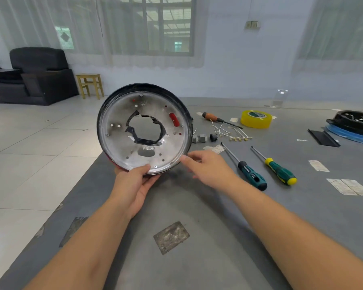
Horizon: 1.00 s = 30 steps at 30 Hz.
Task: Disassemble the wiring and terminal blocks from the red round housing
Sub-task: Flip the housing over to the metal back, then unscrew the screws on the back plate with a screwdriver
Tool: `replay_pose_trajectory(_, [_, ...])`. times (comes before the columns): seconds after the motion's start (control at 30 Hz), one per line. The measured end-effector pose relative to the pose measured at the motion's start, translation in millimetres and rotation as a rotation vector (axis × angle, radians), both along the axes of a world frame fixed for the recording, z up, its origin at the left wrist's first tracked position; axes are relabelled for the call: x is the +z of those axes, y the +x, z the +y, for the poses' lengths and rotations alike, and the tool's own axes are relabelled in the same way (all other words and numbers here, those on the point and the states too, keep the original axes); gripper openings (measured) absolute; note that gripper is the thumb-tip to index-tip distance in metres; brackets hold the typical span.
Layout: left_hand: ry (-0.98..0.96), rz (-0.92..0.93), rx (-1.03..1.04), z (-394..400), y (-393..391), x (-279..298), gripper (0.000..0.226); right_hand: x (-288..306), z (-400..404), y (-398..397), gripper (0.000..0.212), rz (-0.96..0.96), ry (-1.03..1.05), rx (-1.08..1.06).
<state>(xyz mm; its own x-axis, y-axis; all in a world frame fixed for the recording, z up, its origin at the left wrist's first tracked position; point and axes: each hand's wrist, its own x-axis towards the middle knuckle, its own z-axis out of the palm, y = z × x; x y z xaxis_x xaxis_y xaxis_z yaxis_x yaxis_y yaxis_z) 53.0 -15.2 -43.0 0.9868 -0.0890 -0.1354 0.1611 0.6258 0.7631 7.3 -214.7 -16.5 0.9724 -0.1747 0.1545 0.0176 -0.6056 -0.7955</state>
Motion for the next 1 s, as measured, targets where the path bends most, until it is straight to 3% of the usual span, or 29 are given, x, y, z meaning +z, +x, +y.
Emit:
replay_pose_trajectory(0.13, [0.010, 0.004, -0.002, -0.5, 0.4, -0.4, 0.059, 24.3, -66.9, -5.8, 0.025, -0.002, -0.433, -0.210])
replay_pose_trajectory(0.33, [0.078, -0.021, 0.001, -2.2, -0.6, -2.0, 0.054, 14.0, -133.0, -13.3, 0.036, 0.330, -0.631, -0.432])
replay_pose_trajectory(0.67, [0.133, -0.047, -0.001, -4.1, 1.0, -5.4, 0.051, 10.4, -144.4, -14.4, 0.028, 0.327, -0.523, -0.541])
replay_pose_trajectory(0.87, [0.143, -0.053, -0.007, -3.9, 1.9, -6.3, 0.048, 11.6, -147.0, -14.2, 0.063, 0.479, -0.583, -0.595])
replay_pose_trajectory(1.0, [0.137, -0.048, -0.004, -3.6, 2.2, -6.5, 0.048, 17.3, -148.8, -13.6, 0.070, 0.551, -0.564, -0.604])
